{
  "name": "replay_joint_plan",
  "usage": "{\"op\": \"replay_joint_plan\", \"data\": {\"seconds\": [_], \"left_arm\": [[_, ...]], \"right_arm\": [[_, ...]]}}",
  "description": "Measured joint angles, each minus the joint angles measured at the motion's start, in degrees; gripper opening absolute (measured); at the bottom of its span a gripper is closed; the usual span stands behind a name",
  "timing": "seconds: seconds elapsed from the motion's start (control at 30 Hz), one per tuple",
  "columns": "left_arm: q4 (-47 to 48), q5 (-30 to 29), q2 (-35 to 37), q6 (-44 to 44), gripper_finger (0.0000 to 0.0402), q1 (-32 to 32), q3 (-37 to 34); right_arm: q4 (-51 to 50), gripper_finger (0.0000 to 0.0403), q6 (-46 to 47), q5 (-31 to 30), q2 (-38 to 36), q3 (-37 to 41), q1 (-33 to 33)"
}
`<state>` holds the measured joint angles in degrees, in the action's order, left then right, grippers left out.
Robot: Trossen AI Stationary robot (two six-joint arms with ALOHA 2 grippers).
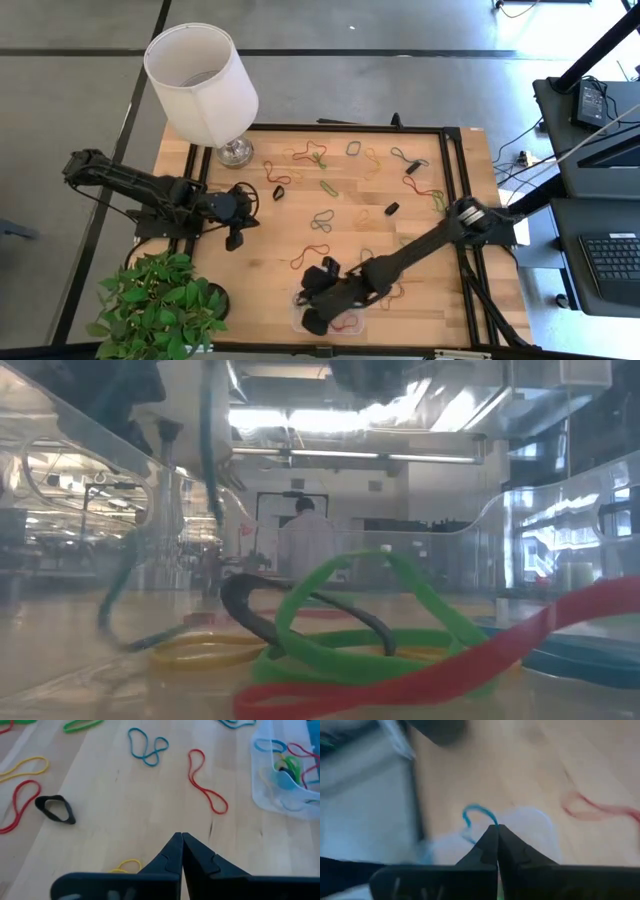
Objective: Pick and place rubber bands into bin
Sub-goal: Put the blue rubber band into the transparent bin
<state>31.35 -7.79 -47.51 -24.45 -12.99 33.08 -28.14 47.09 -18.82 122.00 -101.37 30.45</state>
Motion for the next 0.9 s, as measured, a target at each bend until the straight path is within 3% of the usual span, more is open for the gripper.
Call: {"op": "replay_joint_plan", "data": {"seconds": [0.13,0.27,0.6,0.77,0.9], "left_arm": [[0.14,0.43,0.0,1.13,0.0002,0.0,0.0],[0.14,0.43,0.0,1.24,0.0004,0.0,0.02],[0.16,0.13,0.0,1.24,0.0003,0.0,0.02],[0.19,0.0,0.0,1.41,0.0003,0.0,0.02],[0.17,0.01,0.0,3.76,0.0005,-0.02,0.02]], "right_arm": [[-14.72,0.0,5.26,1.36,4.57,-7.69,-0.41],[-23.18,0.0,8.43,1.91,5.97,-12.16,-0.45],[-14.13,0.0,11.16,2.0,6.96,-11.46,-1.59],[-13.89,0.0007,11.26,7.41,8.1,-11.27,-1.49],[-14.69,0.0028,12.94,8.14,8.19,-11.27,-1.43]]}}
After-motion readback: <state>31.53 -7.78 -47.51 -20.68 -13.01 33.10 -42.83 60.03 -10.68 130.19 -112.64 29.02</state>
